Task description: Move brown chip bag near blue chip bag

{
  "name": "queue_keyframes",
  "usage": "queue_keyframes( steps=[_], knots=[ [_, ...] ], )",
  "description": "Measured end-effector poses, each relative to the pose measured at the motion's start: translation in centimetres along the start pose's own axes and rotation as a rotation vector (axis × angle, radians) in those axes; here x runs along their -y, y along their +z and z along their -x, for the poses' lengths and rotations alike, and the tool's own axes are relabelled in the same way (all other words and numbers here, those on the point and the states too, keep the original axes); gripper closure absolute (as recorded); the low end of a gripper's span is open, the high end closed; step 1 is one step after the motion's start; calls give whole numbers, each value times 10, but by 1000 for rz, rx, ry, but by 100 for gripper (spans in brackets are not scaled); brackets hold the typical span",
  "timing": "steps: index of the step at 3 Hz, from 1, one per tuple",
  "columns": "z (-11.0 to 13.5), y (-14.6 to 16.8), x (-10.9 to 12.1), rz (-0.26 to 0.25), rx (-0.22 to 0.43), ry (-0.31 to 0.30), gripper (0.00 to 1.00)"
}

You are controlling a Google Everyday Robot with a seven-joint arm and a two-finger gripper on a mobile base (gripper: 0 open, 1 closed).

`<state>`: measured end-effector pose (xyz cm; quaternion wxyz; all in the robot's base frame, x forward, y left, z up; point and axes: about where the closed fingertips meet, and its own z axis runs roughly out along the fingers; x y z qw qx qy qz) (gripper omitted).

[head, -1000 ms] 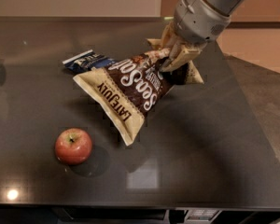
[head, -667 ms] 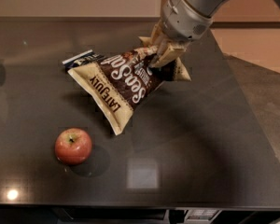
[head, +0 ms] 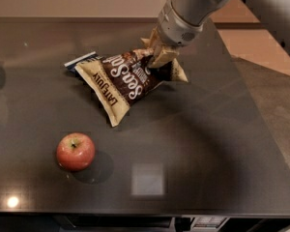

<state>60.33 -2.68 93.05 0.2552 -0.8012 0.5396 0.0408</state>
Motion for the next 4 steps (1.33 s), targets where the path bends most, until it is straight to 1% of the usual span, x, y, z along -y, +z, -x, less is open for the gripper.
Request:
queue_keyframes(
  steps=[1, 2, 3, 4],
  knots=[
    [-14, 4, 17, -29, -22, 26, 35],
    [-12, 5, 16, -25, -20, 24, 13],
    [-11, 7, 16, -23, -18, 22, 0],
    [-11, 7, 16, -22, -18, 22, 0]
  ],
)
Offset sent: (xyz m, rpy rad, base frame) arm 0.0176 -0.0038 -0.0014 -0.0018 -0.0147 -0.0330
